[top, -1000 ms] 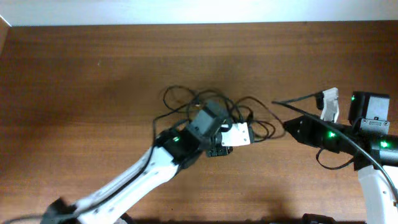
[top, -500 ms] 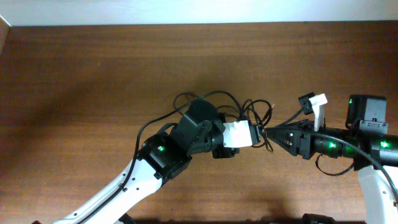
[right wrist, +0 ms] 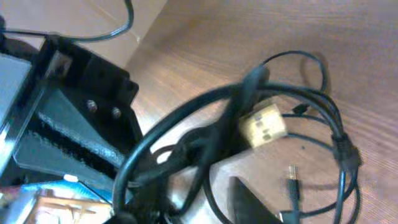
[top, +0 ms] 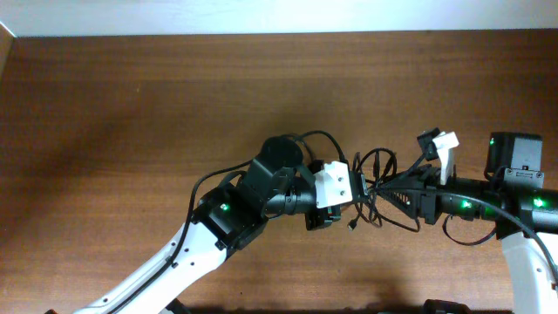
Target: Untangle cables
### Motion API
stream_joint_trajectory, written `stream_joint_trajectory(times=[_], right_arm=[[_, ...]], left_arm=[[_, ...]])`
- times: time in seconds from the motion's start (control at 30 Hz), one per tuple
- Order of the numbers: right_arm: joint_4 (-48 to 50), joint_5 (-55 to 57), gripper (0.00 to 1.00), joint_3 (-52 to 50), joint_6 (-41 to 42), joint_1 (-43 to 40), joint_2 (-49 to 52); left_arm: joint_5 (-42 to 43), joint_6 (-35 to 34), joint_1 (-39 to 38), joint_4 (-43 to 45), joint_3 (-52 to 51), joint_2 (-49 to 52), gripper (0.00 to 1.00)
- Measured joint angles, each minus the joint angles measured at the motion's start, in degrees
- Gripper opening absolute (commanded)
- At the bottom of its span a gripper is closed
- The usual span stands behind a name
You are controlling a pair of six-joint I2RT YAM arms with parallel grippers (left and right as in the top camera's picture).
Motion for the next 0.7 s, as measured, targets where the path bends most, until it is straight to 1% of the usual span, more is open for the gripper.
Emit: stream_joint_trajectory(times=[0.1,0.13,0.17,0.2,0.27,0.33,0.4,0.47,0.5,0.57,0.67,0.7], right_arm=[[0.2,-0.4,0.27,0.0,0.0,0.0,0.0],[0.3,-0.5,0.23,0.0,0.0,0.0,0.0],[0.4,-0.5,0.10,0.0,0.0,0.0,0.0],[0.4,-0.9,0.04,0.0,0.0,0.0,0.0],[0.7,-1.2,0.04,0.0,0.2,0.0,0.0],[1.0,1.3,0.04,0.0,1.8,0.0,0.0],[1.2,4.9,0.04,0.0,4.6,0.0,0.0],[1.4,8.0,0.04,0.0,7.1,0.0,0.0],[1.6,10.5,0.04,0.0,9.4,0.0,0.0],[1.7,12.4,0.04,0.0,10.8,0.0,0.0],[1.7,13.5,0.04,0.0,11.6,0.0,0.0],[1.7,13.6,0.04,0.0,11.7,0.0,0.0]], left_arm=[[3.0,-0.6,0.0,0.0,0.0,0.0,0.01],[3.6,-0.6,0.0,0.1,0.0,0.0,0.01],[4.6,-0.6,0.0,0.2,0.0,0.0,0.01],[5.6,-0.8,0.0,0.4,0.0,0.0,0.01],[6.9,-0.8,0.1,0.5,0.0,0.0,0.00],[8.9,-0.8,-0.2,0.0,0.0,0.0,0.00],[8.9,-0.8,-0.2,-3.6,0.0,0.0,0.00],[7.7,-0.7,-0.2,-7.0,0.1,-0.1,0.00],[6.3,-0.7,-0.2,-9.6,0.1,-0.1,0.00],[2.9,-0.7,-0.2,-13.6,0.2,-0.1,0.00],[-6.4,-0.5,-0.3,-21.2,0.5,-0.2,0.00],[-10.8,-0.5,-0.4,-23.9,0.5,-0.2,0.00]])
